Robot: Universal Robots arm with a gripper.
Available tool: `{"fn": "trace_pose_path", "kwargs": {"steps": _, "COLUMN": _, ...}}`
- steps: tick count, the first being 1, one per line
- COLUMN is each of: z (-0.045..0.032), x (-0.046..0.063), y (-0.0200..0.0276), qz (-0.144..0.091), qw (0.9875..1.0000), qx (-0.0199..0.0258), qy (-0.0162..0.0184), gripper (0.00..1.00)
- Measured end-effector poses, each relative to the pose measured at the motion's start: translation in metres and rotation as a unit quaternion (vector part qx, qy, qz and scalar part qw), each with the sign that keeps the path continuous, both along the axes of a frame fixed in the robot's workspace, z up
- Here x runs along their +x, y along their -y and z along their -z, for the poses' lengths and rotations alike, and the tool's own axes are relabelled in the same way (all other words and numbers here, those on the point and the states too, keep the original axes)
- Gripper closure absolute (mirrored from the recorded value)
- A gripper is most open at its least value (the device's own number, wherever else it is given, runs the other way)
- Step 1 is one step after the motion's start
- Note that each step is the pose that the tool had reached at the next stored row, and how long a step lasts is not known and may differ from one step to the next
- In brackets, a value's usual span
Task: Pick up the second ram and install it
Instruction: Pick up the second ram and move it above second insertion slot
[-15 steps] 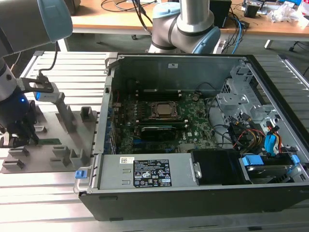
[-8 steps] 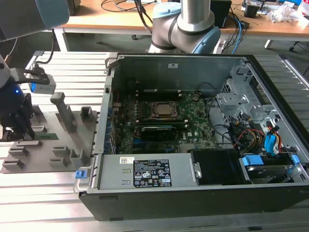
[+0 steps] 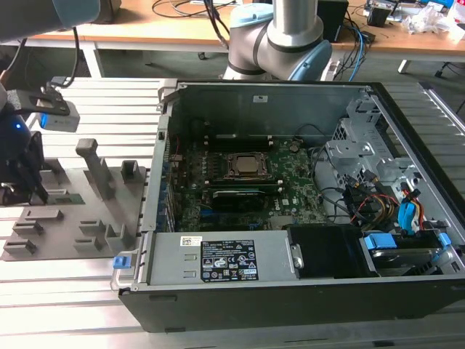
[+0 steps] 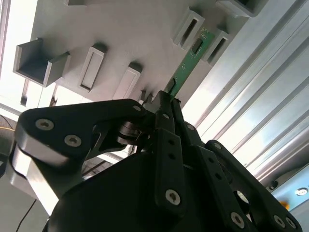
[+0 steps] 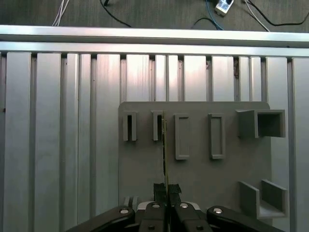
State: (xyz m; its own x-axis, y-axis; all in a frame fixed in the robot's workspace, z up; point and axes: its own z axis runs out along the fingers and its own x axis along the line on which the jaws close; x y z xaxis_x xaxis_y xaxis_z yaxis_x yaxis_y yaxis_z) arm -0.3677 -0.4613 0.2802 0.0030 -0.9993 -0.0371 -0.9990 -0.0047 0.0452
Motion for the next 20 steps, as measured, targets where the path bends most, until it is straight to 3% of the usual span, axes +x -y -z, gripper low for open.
{"fn": "trace_pose_path", "kwargs": {"steps": 20, "z": -0.0343, "x": 0.0, "y": 0.0, "qz": 0.0, "qw": 1.0, "qx": 0.0, "qy": 0.0, "gripper": 0.86}}
